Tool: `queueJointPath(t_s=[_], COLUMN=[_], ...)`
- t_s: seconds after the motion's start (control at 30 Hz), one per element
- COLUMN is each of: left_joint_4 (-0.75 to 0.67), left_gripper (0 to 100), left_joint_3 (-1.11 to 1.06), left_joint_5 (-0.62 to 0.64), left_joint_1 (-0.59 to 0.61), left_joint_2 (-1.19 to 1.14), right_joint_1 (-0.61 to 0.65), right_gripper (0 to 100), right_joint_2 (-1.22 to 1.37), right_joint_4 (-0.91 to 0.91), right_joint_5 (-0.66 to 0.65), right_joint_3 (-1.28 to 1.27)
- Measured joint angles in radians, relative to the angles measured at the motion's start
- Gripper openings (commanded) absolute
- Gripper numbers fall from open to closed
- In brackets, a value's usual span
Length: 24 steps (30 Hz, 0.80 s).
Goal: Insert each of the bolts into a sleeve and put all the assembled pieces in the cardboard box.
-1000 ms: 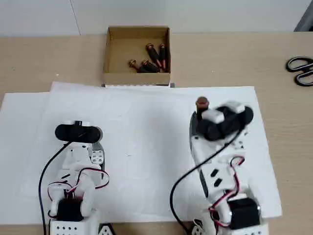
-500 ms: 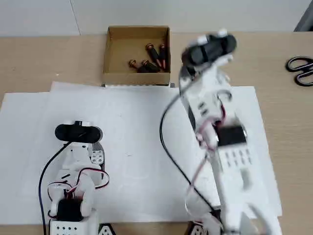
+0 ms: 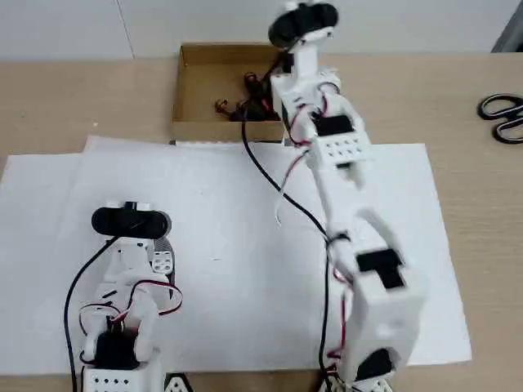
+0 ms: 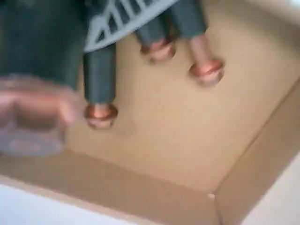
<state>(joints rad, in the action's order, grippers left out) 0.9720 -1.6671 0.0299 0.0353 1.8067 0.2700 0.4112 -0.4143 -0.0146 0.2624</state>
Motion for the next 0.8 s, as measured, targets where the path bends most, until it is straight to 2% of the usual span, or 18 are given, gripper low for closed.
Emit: queueJointPath(t_s=[0.33, 0.63, 0.7, 0.8], left_joint_4=[0.000, 0.000, 0.000, 0.000], left_gripper=[1, 1, 1, 1], left_joint_3=[0.000, 0.000, 0.000, 0.000], left_joint_5=[0.000, 0.000, 0.000, 0.000], left_joint_1=[0.000, 0.000, 0.000, 0.000], left_joint_2=[0.000, 0.000, 0.000, 0.000], right_joint_1=[0.084, 0.104, 0.104, 0.104], right_gripper=[0.3, 0.6, 3.5, 13.2], right_joint_2=[0.416, 0.535, 0.535, 0.535], right_joint_4=[0.000, -0.002, -0.025, -0.086], right_joint_5=[0.000, -0.003, -0.005, -0.031], right_joint_3=[0.446, 0.574, 0.574, 0.578])
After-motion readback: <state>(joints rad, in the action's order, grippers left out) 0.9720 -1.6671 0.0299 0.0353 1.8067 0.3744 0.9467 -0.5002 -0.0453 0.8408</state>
